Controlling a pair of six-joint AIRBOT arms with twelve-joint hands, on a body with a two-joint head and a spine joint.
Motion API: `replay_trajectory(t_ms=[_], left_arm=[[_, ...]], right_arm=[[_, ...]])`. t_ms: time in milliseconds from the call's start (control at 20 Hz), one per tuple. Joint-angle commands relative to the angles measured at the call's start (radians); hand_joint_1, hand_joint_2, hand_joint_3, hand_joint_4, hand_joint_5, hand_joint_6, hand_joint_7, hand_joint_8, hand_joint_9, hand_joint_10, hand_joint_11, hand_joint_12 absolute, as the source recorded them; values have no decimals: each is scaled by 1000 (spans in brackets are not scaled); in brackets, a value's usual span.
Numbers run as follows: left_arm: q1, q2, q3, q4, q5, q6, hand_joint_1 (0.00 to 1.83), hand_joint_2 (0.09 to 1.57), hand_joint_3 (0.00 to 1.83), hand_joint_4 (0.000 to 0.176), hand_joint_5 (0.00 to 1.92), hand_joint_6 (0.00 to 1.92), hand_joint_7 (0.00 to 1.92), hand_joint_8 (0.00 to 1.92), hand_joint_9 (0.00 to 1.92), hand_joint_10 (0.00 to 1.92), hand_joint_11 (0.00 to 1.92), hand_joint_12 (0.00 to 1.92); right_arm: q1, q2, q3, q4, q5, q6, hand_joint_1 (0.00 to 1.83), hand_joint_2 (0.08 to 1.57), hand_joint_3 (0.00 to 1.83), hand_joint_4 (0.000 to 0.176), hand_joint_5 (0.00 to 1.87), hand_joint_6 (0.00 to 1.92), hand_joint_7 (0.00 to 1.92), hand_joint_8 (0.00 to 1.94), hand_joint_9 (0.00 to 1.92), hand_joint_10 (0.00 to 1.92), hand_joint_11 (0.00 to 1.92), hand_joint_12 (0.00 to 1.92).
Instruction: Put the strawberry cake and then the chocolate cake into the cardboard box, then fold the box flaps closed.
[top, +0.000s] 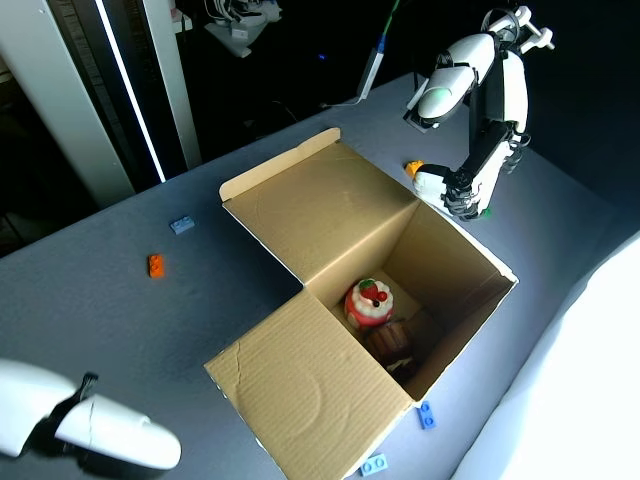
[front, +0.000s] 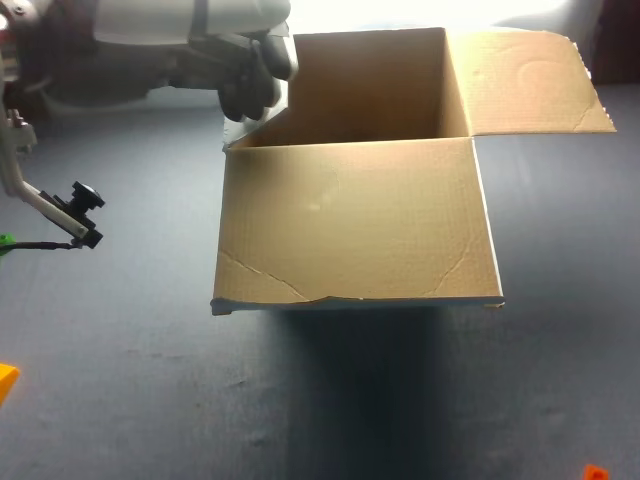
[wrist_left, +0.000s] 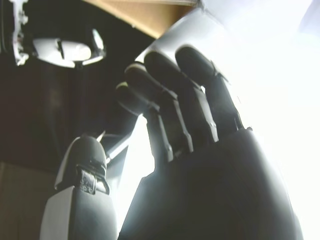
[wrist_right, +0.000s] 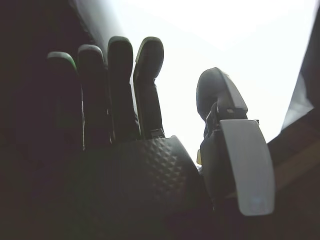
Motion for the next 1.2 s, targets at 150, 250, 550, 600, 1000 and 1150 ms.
replay_trajectory(t_ms=[150,250,550,600,1000,1150], left_arm=[[16,-15,6,-149,-43,95,269,1230,0,0,562,1249,642,1340,537,1407,279,1783],[26,-27,9,-179,-53,129,298,1222,0,0,621,1118,648,1318,533,1408,289,1783],[51,-56,17,-194,-71,167,246,1234,0,0,664,844,747,913,589,1302,362,1788],[55,-61,17,-194,-74,170,248,1233,0,0,665,780,726,898,557,1323,347,1805],[86,-92,25,-194,-82,191,263,1233,0,0,693,662,702,896,516,1395,320,1863],[93,-102,39,-194,-84,196,267,1232,1,0,686,685,725,906,553,1358,336,1824]], right_arm=[[-24,0,8,10,62,-22,173,1264,0,0,626,1394,648,1410,475,1659,294,1921],[-54,-7,10,-16,28,-65,163,1269,2,0,641,1381,658,1409,470,1666,280,1921],[-172,-43,17,-115,5,-104,182,1265,0,0,654,1008,730,1033,551,1272,315,1801],[-182,-53,20,-135,11,-104,186,1263,0,0,662,962,738,987,555,1241,310,1794],[-170,-144,27,-316,6,-119,169,1270,2,0,682,889,745,933,563,1223,301,1770],[-158,-165,27,-355,14,-123,147,1271,0,0,663,944,742,976,561,1270,291,1801]])
